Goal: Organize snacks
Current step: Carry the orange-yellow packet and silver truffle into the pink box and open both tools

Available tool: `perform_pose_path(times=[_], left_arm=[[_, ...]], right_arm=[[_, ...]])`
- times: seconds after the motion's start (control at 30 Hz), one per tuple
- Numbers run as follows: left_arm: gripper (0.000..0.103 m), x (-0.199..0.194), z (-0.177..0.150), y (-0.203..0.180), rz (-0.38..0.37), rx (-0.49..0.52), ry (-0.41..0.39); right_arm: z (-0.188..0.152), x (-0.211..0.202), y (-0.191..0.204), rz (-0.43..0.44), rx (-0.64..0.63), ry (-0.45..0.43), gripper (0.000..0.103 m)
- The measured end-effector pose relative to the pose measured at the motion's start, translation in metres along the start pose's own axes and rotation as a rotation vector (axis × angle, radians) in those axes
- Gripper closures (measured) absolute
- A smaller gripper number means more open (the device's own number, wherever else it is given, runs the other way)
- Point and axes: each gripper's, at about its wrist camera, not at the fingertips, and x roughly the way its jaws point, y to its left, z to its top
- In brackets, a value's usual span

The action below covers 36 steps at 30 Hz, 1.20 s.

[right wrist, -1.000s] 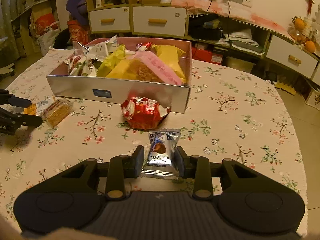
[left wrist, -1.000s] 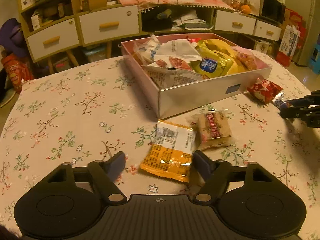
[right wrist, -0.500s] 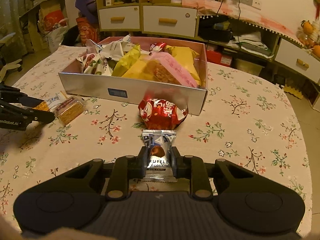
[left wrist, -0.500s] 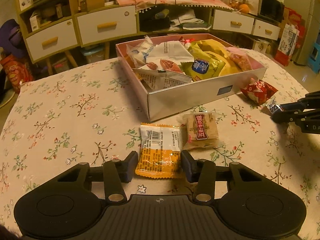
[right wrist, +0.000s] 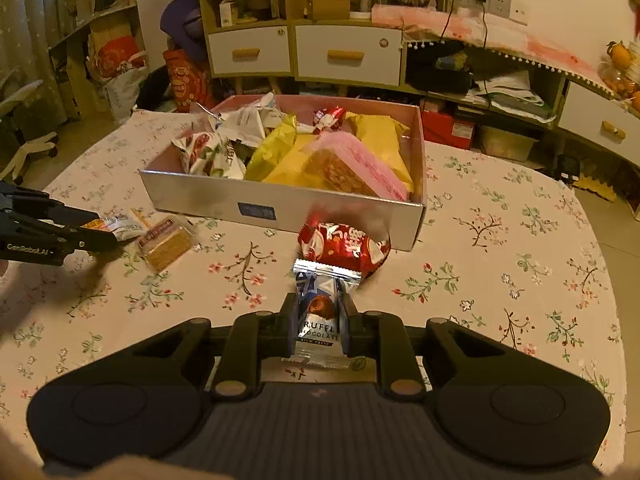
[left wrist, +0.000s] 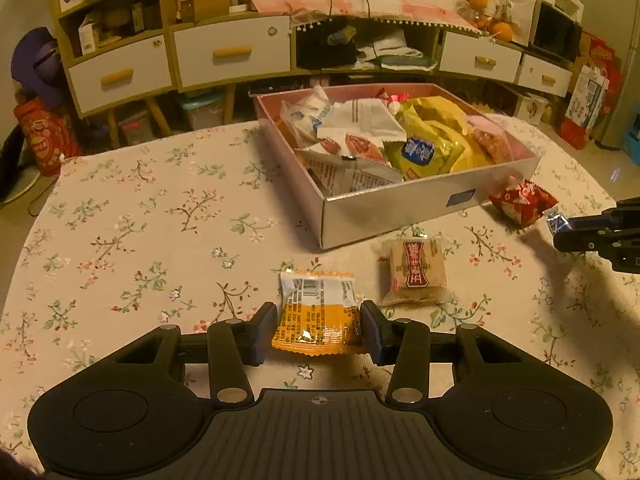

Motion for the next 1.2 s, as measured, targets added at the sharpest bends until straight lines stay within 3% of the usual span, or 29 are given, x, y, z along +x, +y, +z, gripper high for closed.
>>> perform_pose_path(times=[0.23,0.27,0.33,0.5,0.53,0.63,0.7,0.77,0.83,1.07,1.2], left_arm=[[0.061,-0.009,0.005,-0.004,-0.005,0.01,-0.016],[0.065,-0.011,0.006,-0.005,-0.009,0.012,-0.019],[0.103,-0.012,0.007,-0.005,-0.015,0.011,-0.006],[0.103,-0.009,0.007,0.001,-0.017,-0.015,0.029],[0.097,-0.008,0.006,0.001,-0.019,-0.014,0.037],[0.094,-0.003,0.006,0.005,-0.034,-0.038,0.055],[0.084,0.002,0.006,0.006,-0.051,-0.064,0.073],[0.062,0.008,0.007,0.003,-0.053,-0.063,0.08],[0.055,0.012,0.008,-0.002,-0.052,-0.044,0.087],[0.05,0.024,0.015,-0.015,0.048,0.071,0.08],[0.05,0.03,0.017,-0.011,0.064,0.08,0.074]], right_arm=[[0.005,-0.008,0.004,0.023,0.005,-0.024,0.085],[0.006,-0.009,0.004,0.027,0.007,-0.027,0.085],[0.007,-0.01,0.006,0.032,0.007,-0.033,0.085],[0.009,-0.009,0.011,0.04,0.0,-0.037,0.085],[0.009,-0.009,0.012,0.042,-0.003,-0.035,0.085],[0.008,-0.007,0.015,0.041,-0.013,-0.027,0.085],[0.008,-0.004,0.017,0.039,-0.017,-0.019,0.085],[0.008,-0.003,0.019,0.038,-0.017,-0.016,0.085],[0.007,-0.003,0.021,0.039,-0.019,-0.014,0.085],[0.007,-0.002,0.027,0.045,-0.03,-0.01,0.085],[0.007,-0.001,0.027,0.045,-0.029,-0.009,0.085]])
